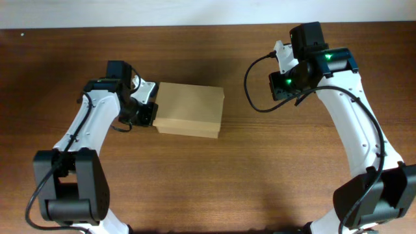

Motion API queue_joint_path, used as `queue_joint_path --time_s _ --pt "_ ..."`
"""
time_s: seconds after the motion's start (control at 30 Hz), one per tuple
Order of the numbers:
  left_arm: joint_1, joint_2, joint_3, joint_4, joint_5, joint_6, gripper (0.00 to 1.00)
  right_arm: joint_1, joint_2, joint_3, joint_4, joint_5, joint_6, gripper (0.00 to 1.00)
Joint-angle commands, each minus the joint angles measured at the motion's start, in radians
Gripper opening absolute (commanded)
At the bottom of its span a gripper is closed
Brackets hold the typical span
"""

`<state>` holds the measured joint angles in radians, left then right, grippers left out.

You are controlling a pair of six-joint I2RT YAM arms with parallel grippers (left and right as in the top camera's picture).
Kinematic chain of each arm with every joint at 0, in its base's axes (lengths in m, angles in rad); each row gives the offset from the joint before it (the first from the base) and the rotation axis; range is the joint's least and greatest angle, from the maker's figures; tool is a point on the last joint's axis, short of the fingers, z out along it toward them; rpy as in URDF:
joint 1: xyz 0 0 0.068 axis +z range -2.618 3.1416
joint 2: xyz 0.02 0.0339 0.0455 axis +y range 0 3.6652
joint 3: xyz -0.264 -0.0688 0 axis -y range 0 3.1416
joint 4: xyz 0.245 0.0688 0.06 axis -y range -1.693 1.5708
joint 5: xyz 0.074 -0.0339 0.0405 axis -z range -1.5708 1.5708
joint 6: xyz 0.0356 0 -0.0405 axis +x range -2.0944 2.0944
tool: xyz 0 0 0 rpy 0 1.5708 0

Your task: Pack container

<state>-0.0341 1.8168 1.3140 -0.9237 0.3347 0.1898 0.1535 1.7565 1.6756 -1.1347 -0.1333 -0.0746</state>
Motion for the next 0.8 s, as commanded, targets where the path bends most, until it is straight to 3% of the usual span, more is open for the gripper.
queue_joint_path --time_s 0.0,0.2,0.37,0.57,0.77 --pt "-0.033 0.000 -0.008 0.019 0.095 -0.031 0.02 -0.003 -0.003 0.001 0.008 -0.014 0.012 0.04" --pt "-0.048 0.000 -0.008 0.019 0.090 -0.051 0.02 -0.003 0.000 0.001 0.008 -0.014 0.008 0.04" --pt "-0.050 0.000 -0.008 0.035 0.183 -0.074 0.02 -0.003 0.000 0.001 0.010 -0.014 0.008 0.04" --pt "-0.031 0.000 -0.004 0.031 0.037 -0.093 0.02 -0.003 0.001 0.000 0.010 -0.014 0.004 0.04" --pt "0.067 0.000 0.052 0.030 0.023 -0.095 0.04 -0.003 0.003 0.000 0.021 -0.014 0.005 0.04"
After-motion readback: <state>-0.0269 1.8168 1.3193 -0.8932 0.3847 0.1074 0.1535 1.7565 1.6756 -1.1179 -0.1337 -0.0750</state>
